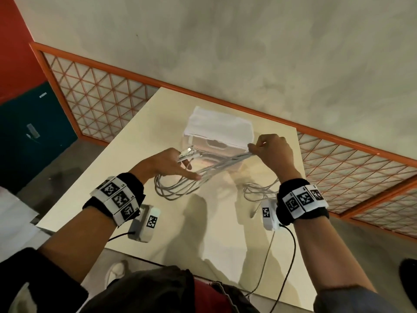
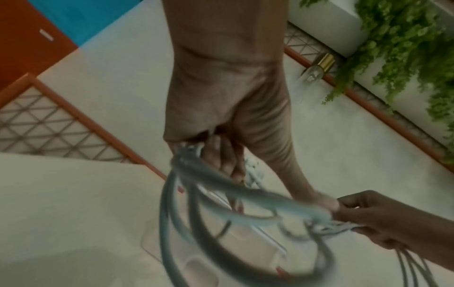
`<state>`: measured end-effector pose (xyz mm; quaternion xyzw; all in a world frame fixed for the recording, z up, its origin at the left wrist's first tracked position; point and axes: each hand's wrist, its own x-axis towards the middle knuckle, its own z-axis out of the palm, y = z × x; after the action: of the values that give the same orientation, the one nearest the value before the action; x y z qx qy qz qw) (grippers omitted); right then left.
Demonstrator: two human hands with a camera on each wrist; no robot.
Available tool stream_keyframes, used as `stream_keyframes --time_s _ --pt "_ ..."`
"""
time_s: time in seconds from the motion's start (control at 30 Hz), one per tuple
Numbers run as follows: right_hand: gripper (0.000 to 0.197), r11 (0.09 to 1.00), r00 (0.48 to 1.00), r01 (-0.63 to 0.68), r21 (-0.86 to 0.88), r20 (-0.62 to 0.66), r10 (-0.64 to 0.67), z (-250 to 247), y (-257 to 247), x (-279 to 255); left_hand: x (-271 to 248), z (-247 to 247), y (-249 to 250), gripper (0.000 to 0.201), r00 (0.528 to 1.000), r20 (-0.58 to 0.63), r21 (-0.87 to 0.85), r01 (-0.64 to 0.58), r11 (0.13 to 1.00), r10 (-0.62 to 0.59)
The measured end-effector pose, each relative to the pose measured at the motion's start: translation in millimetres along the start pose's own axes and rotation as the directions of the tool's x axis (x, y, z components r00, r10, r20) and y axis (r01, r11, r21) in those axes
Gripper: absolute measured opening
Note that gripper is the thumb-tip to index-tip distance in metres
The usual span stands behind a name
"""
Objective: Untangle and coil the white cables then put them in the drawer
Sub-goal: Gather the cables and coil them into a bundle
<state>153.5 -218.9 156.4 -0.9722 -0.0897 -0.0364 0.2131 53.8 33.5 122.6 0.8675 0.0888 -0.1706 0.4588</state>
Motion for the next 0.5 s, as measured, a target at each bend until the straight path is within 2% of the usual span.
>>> stream_keyframes --time_s 0.03,0.1,0.17,0.2,0.23,0.27,0.37,0.43,0.47,0.5 --pt "0.022 0.997 1.000 0.017 -0.078 0.012 -0.016 1 -5 -4 -1 3 3 0.045 0.999 -0.047 -0.058 -0.018 0.998 0.015" --pt "0.021 0.983 0.997 0.064 -0.173 0.051 -0.056 4 -12 -12 0 7 9 0.044 0.963 -0.264 -0.142 -0.091 0.986 0.051" --pt "0.018 0.967 0.990 0.114 -0.228 0.104 -0.092 8 -17 -19 1 12 15 0.051 0.864 -0.498 -0.175 -0.188 0.966 0.077" --pt "0.016 0.962 0.986 0.137 -0.237 0.129 -0.108 11 -19 -21 1 15 18 0.052 0.829 -0.548 -0.192 -0.256 0.947 0.113" --pt "0.016 0.961 0.981 0.158 -0.226 0.146 -0.127 14 -21 -24 1 19 21 0.048 0.825 -0.542 -0.214 -0.319 0.923 0.159" --pt "0.017 0.964 0.977 0.177 -0.198 0.153 -0.148 16 -24 -25 -2 24 27 0.042 0.845 -0.488 -0.242 -0.371 0.897 0.218" --pt "0.032 0.960 0.948 0.279 0.022 0.152 -0.279 21 -29 -28 -6 47 38 0.031 0.913 -0.203 -0.327 -0.403 0.855 0.353" --pt "0.045 0.925 0.936 0.299 0.235 0.115 -0.332 19 -35 -30 -6 64 41 0.013 0.928 -0.112 -0.336 -0.371 0.866 0.355" --pt "0.048 0.905 0.942 0.269 0.330 0.107 -0.319 16 -37 -31 -6 70 43 0.010 0.940 -0.100 -0.366 -0.339 0.866 0.326" --pt "0.049 0.883 0.948 0.226 0.412 0.113 -0.296 13 -38 -31 -6 72 43 0.018 0.951 -0.099 -0.390 -0.306 0.868 0.291"
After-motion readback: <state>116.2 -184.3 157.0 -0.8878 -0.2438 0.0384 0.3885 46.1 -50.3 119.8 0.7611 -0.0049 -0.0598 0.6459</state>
